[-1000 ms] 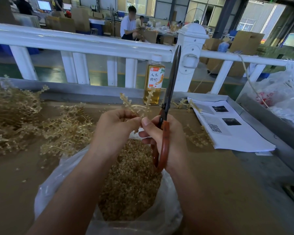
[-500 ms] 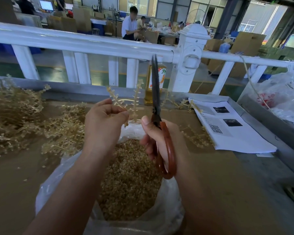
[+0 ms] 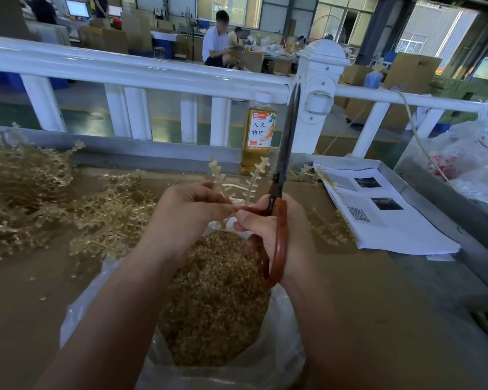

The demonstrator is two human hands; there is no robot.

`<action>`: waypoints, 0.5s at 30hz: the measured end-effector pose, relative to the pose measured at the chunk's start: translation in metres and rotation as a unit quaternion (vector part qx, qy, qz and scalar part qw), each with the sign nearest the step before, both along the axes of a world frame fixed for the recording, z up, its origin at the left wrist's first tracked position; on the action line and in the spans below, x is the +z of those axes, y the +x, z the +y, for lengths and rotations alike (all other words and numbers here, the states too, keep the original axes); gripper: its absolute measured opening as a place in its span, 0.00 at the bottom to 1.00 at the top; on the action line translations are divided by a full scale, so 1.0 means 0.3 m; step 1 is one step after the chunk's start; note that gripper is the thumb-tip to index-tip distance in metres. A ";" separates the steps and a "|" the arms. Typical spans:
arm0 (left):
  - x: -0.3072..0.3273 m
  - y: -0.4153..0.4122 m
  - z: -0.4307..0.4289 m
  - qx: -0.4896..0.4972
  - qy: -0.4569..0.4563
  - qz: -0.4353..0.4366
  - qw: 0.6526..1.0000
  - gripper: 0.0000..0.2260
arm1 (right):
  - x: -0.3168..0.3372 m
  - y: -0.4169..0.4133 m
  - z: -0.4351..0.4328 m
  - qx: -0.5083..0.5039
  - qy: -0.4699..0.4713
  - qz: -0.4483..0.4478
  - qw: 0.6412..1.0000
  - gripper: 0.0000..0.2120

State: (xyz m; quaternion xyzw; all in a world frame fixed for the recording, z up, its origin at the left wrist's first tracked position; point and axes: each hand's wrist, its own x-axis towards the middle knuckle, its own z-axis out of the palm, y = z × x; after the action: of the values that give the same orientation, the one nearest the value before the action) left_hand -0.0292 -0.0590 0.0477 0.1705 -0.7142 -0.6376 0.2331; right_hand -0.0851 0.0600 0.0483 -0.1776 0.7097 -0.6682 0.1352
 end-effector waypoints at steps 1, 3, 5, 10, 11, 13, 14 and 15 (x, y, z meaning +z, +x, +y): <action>0.000 0.000 -0.001 0.012 -0.015 -0.004 1.000 0.12 | 0.005 0.001 0.003 0.001 -0.004 -0.002 1.000 0.12; -0.002 -0.003 -0.011 0.057 -0.093 -0.016 0.994 0.11 | 0.009 0.001 0.006 0.009 -0.005 -0.006 1.000 0.11; -0.001 -0.001 -0.016 0.081 -0.161 -0.030 0.983 0.08 | 0.008 0.007 0.004 0.025 -0.013 -0.006 1.000 0.12; 0.004 0.006 0.001 0.020 -0.099 -0.045 0.994 0.08 | -0.011 0.003 -0.013 -0.007 0.030 0.042 0.999 0.15; 0.005 0.006 0.003 0.009 -0.087 -0.043 0.995 0.07 | -0.019 -0.004 -0.016 -0.023 0.043 0.052 0.997 0.15; 0.007 0.006 0.008 0.001 -0.096 -0.044 0.994 0.06 | -0.029 -0.015 -0.019 -0.043 0.050 0.055 0.996 0.15; 0.008 0.005 0.009 0.005 -0.109 -0.043 0.993 0.07 | -0.032 -0.018 -0.019 -0.049 0.047 0.058 0.996 0.15; 0.008 0.003 0.009 0.014 -0.131 -0.040 0.991 0.08 | -0.033 -0.020 -0.018 -0.055 0.043 0.066 0.995 0.15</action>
State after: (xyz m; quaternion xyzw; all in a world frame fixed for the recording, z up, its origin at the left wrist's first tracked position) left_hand -0.0282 -0.0564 0.0500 0.1739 -0.7977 -0.5280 0.2338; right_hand -0.0910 0.0546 0.0383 -0.1761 0.7538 -0.6304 0.0581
